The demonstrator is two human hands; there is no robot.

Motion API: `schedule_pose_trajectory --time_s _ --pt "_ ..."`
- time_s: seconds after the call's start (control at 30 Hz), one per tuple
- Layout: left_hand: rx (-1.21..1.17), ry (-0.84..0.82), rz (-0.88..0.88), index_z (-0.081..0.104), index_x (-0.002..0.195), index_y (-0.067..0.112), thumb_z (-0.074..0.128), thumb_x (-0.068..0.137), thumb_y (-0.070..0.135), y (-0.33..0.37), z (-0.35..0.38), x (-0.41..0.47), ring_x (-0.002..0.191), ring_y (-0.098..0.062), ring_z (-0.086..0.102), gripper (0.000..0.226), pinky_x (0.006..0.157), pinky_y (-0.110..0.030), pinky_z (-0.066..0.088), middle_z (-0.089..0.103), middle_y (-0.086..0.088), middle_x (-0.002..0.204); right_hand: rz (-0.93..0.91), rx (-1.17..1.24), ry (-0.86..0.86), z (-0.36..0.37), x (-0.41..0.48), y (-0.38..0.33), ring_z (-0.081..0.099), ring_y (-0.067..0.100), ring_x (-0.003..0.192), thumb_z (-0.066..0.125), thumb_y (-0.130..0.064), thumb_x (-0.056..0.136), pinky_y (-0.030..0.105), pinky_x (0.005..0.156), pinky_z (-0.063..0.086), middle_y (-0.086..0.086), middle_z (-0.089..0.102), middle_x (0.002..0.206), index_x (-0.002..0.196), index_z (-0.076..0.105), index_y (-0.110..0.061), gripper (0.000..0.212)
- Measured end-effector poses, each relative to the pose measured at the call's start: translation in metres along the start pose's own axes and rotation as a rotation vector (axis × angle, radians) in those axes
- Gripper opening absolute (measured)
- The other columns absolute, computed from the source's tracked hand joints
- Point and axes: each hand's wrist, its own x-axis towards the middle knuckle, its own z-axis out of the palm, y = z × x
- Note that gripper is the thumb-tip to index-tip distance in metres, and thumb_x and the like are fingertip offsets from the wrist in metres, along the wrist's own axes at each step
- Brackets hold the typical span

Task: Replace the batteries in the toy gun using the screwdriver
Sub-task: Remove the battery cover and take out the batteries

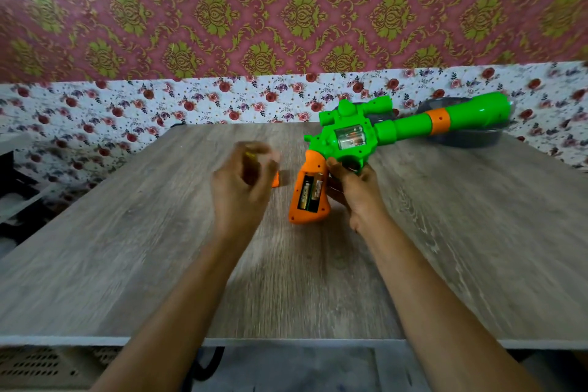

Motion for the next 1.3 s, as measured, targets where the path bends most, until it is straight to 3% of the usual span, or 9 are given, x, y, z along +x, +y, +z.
schedule_pose_trajectory --time_s 0.07,0.17,0.3,0.47,0.63,0.73,0.93,1.1,1.3 --pt "0.188 -0.123 0.076 0.066 0.092 0.015 0.064 0.081 0.047 0.001 0.006 -0.004 0.056 0.002 0.053 0.034 0.05 -0.014 0.04 0.062 0.007 0.069 -0.016 -0.002 -0.019 0.002 -0.003 0.0 0.063 0.019 0.081 0.061 -0.009 0.085 0.018 0.053 0.054 0.01 0.063 0.098 0.12 0.052 -0.005 0.037" --pt "0.374 -0.258 0.173 0.068 0.096 0.022 0.053 0.073 0.064 -0.002 0.017 -0.009 0.072 -0.015 0.064 0.051 0.058 -0.031 0.05 0.069 0.003 0.088 -0.056 -0.017 -0.054 0.005 -0.006 -0.001 0.063 0.018 0.079 0.058 -0.006 0.087 0.018 0.055 0.055 0.012 0.062 0.1 0.122 0.05 -0.003 0.036" --pt "0.433 -0.28 0.181 0.066 0.1 0.024 0.056 0.076 0.05 -0.005 0.023 -0.012 0.08 -0.023 0.066 0.038 0.062 -0.035 0.051 0.071 0.001 0.092 -0.048 -0.031 -0.099 0.008 -0.01 -0.001 0.061 0.017 0.075 0.056 -0.004 0.087 0.017 0.053 0.054 0.009 0.061 0.089 0.121 0.049 -0.001 0.034" --pt "0.258 -0.277 0.114 0.06 0.093 0.021 0.054 0.071 0.046 -0.005 0.022 -0.012 0.065 -0.018 0.061 0.034 0.058 -0.035 0.05 0.066 0.004 0.076 -0.061 -0.044 -0.081 0.007 -0.01 0.0 0.061 0.016 0.079 0.057 -0.005 0.087 0.016 0.055 0.054 0.012 0.061 0.099 0.123 0.048 -0.002 0.037" --pt "0.129 -0.157 0.095 0.058 0.101 0.026 0.064 0.077 0.026 -0.002 0.015 -0.006 0.057 0.003 0.053 0.025 0.054 -0.015 0.042 0.064 0.012 0.077 -0.07 0.019 0.027 0.002 -0.005 -0.005 0.06 0.014 0.075 0.058 -0.003 0.086 0.016 0.048 0.051 0.01 0.061 0.093 0.124 0.05 -0.002 0.039" --pt "0.254 -0.082 0.066 0.067 0.099 0.02 0.065 0.082 0.028 -0.01 0.006 0.001 0.068 -0.007 0.061 0.019 0.058 -0.021 0.045 0.069 0.005 0.081 -0.058 0.043 0.137 -0.003 0.001 -0.009 0.059 0.012 0.073 0.062 -0.007 0.084 0.014 0.044 0.049 0.009 0.061 0.097 0.121 0.051 -0.006 0.038" --pt "0.633 -0.318 -0.04 0.062 0.094 0.014 0.064 0.083 0.031 -0.028 0.006 0.0 0.081 -0.029 0.063 0.02 0.06 -0.031 0.042 0.068 -0.007 0.086 -0.013 0.083 0.166 -0.009 0.004 -0.011 0.059 0.01 0.07 0.065 -0.011 0.083 0.017 0.048 0.052 -0.002 0.06 0.084 0.108 0.051 -0.018 0.029" --pt "0.812 -0.472 -0.071 0.056 0.097 0.015 0.053 0.091 0.037 -0.034 0.012 -0.001 0.09 -0.035 0.061 0.023 0.064 -0.032 0.038 0.065 -0.013 0.096 -0.017 0.034 0.129 -0.009 0.004 -0.007 0.062 0.018 0.08 0.065 -0.011 0.083 0.035 0.078 0.052 0.002 0.063 0.089 0.112 0.054 -0.014 0.031" --pt "0.873 -0.563 -0.042 0.059 0.105 0.014 0.048 0.093 0.029 -0.04 0.017 -0.001 0.1 -0.034 0.06 0.023 0.07 -0.034 0.042 0.064 -0.013 0.109 -0.015 0.002 0.064 -0.008 0.0 -0.006 0.062 0.017 0.08 0.064 -0.01 0.083 0.032 0.075 0.053 0.001 0.063 0.087 0.115 0.055 -0.011 0.033"
